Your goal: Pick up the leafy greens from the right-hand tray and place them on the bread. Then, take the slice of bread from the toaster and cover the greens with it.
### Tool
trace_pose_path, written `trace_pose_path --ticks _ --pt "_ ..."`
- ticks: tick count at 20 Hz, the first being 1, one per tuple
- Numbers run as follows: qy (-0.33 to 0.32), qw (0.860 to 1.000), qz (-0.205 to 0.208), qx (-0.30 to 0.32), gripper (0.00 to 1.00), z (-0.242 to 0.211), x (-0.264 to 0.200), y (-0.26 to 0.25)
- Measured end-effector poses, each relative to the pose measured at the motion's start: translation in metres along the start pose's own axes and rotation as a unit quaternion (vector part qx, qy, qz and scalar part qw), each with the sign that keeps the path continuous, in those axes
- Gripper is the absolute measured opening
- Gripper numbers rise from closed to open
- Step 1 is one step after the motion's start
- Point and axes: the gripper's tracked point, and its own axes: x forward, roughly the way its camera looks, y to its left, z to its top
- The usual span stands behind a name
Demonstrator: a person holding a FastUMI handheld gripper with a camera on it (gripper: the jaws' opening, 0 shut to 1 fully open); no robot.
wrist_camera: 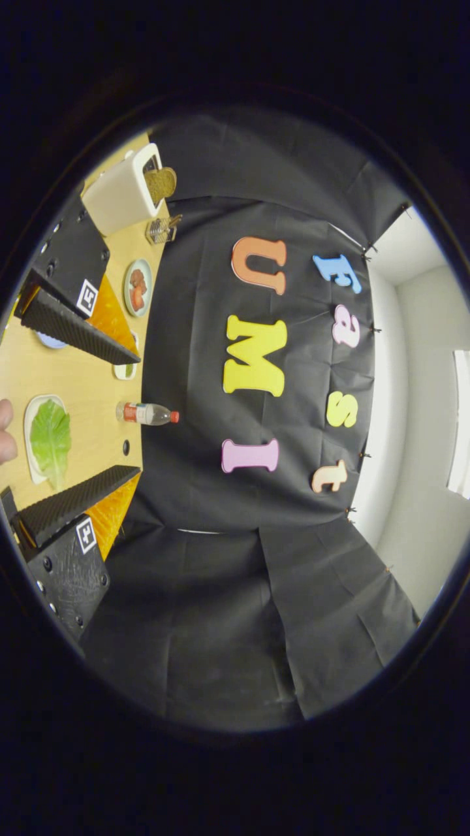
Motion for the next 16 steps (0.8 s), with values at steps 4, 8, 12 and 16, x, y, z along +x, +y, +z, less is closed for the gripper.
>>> trace_pose_path --ticks 4,8,12,16 --pt "-0.005 1.000 0.003 -0.007 0.95 -0.002 -0.002 -0.003" --pt "-0.002 1.000 0.014 -0.019 0.95 -0.009 -0.002 -0.010" --pt "0.007 1.000 0.023 -0.014 0.95 -0.014 0.002 -0.029" --pt "0.020 1.000 0.013 -0.004 0.95 -0.020 0.014 -0.070"
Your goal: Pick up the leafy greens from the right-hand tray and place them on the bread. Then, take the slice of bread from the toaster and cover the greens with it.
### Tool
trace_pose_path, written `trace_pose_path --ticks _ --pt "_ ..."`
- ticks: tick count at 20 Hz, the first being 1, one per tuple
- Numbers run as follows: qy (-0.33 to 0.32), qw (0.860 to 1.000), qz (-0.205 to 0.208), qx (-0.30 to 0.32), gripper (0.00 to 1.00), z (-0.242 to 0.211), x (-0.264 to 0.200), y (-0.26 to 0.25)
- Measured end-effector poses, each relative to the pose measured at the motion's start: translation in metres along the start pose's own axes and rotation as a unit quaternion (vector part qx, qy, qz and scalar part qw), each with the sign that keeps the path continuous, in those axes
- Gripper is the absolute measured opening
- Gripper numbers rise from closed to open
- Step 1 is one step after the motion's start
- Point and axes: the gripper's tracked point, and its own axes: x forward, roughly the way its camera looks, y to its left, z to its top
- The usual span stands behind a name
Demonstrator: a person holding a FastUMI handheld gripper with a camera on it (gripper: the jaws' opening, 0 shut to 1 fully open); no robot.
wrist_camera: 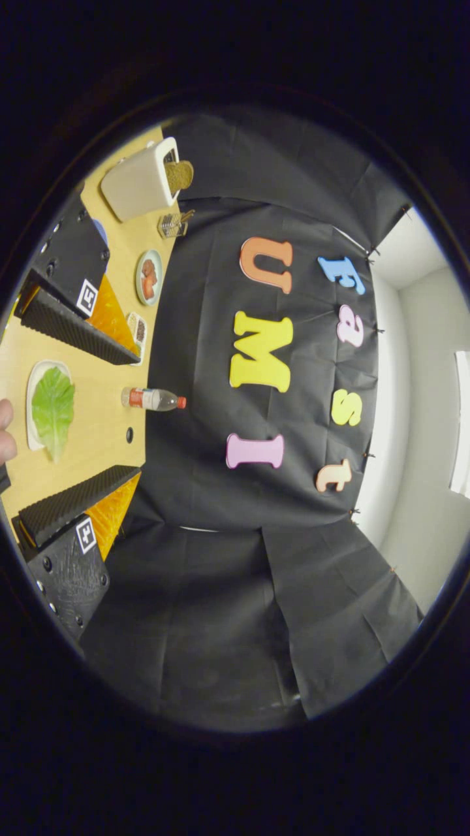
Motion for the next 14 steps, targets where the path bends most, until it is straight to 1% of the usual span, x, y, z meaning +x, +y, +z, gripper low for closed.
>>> trace_pose_path --ticks 3,6,10,14 --pt "0.041 0.999 0.001 0.030 0.95 -0.026 0.011 -0.028" --pt "0.095 0.992 0.018 0.077 0.95 -0.062 0.025 -0.041" --pt "0.188 0.970 0.029 0.154 0.96 -0.119 0.038 -0.041" --pt "0.244 0.943 0.018 0.228 0.96 -0.156 0.050 -0.043"
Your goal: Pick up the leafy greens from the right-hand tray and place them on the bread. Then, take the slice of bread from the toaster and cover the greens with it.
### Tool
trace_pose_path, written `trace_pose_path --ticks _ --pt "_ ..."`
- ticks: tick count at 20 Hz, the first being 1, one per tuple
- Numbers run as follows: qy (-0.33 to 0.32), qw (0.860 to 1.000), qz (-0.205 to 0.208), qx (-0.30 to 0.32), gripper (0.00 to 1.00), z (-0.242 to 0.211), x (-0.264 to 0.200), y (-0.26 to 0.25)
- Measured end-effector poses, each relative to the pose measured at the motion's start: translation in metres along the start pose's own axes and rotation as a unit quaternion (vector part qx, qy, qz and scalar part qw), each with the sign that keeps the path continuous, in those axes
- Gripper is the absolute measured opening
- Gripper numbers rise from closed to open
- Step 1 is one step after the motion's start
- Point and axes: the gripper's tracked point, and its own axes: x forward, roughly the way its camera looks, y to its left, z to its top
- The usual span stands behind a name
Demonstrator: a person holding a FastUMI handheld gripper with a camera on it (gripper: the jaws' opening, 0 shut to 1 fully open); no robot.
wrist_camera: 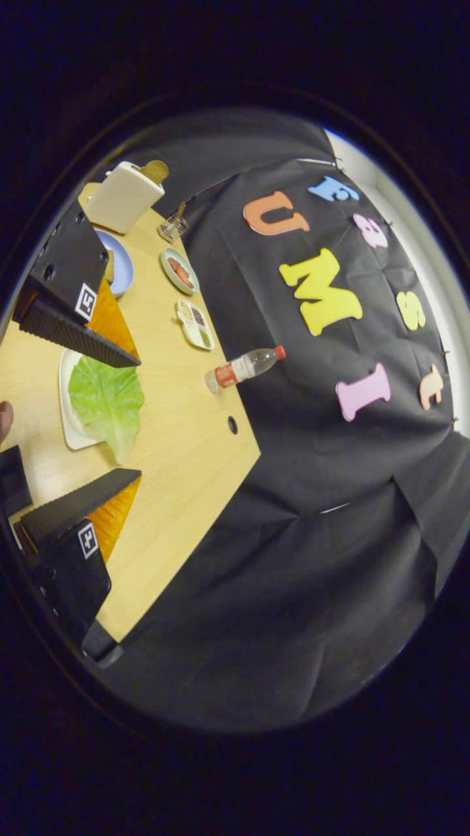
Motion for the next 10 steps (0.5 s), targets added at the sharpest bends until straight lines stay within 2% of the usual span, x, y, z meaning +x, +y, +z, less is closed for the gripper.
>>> trace_pose_path --ticks 5,10 --pt "0.052 0.994 -0.010 0.096 0.96 -0.022 0.030 -0.011" --pt "0.087 0.985 -0.021 0.147 0.96 -0.035 0.053 -0.024"
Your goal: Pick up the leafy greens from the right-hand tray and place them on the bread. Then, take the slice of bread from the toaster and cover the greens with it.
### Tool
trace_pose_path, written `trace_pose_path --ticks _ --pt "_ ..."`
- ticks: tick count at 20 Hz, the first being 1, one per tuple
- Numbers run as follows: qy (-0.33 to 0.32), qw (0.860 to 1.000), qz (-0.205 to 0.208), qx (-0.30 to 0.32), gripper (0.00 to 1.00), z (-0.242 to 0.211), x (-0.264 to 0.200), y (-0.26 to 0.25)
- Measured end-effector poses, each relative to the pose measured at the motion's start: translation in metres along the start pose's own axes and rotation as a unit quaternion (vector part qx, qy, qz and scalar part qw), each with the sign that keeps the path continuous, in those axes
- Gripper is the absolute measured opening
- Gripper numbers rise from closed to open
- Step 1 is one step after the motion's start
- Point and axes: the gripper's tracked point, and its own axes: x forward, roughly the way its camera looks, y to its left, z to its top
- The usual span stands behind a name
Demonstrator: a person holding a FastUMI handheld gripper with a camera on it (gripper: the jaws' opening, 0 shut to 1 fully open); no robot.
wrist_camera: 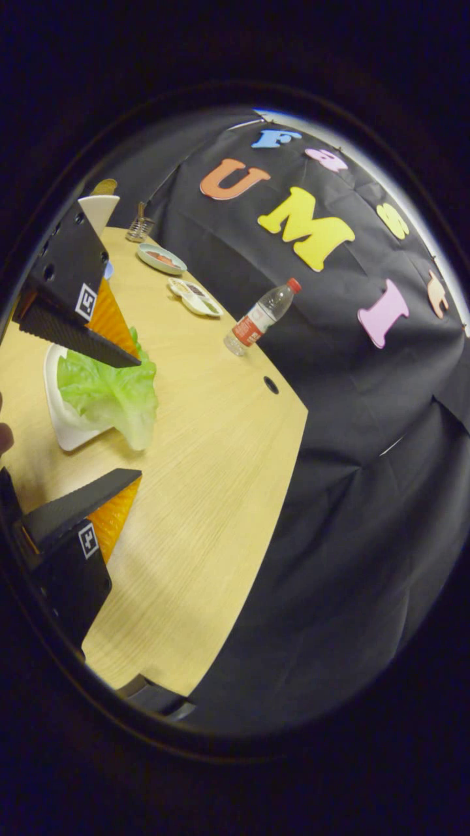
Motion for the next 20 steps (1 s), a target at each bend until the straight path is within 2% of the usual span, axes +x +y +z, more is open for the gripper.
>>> trace_pose_path --ticks 2,3,4,7,9,11,16,20 --pt "0.010 1.000 0.005 0.028 0.93 0.001 0.011 0.002" --pt "0.011 0.999 0.012 0.038 0.81 0.004 0.012 0.006" --pt "0.012 0.999 0.013 0.043 0.79 0.005 0.015 0.005" --pt "0.016 0.998 -0.005 0.058 0.43 0.007 0.021 -0.006" --pt "0.019 0.996 0.009 0.083 0.18 0.009 0.021 -0.009" --pt "0.025 0.995 0.023 0.089 0.00 0.010 0.022 -0.007" --pt "-0.009 0.995 0.059 0.083 0.00 0.025 0.001 0.013" --pt "-0.028 0.991 0.103 0.083 0.00 0.030 -0.029 0.056"
